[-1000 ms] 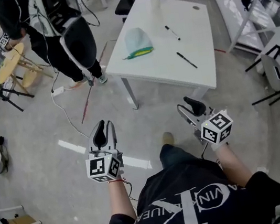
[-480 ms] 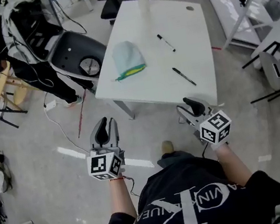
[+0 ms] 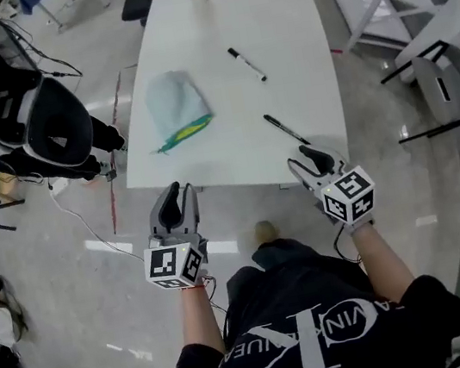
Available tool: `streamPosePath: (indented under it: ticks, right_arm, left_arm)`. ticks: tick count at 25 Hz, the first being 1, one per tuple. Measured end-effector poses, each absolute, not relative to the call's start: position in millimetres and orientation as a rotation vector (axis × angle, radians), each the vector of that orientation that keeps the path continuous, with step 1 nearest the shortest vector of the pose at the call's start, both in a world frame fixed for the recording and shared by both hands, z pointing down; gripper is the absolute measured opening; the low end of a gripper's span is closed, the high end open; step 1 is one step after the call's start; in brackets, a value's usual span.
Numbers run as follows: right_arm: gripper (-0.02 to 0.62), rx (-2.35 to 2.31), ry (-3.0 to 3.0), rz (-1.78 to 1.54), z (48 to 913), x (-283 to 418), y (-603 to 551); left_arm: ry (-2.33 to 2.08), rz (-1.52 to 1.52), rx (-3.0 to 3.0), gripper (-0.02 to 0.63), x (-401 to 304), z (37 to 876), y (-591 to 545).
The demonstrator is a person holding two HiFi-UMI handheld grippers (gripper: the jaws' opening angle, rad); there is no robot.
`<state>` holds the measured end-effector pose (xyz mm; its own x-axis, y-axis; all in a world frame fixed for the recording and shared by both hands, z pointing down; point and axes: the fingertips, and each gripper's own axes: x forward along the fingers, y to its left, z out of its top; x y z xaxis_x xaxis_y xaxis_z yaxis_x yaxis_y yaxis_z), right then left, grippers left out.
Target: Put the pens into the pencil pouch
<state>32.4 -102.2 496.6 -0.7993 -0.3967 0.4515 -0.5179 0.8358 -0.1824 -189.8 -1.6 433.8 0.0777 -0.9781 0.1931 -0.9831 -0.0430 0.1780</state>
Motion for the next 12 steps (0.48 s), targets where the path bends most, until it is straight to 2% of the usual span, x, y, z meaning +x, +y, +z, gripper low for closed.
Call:
streamPosePath:
  ticks: [12]
  right_arm:
    - [0.155,0.737,-2.33,0.409,552,56,-165]
  left_arm:
    - [-1.84,0.087,2.162,0.089,-169,446,-67]
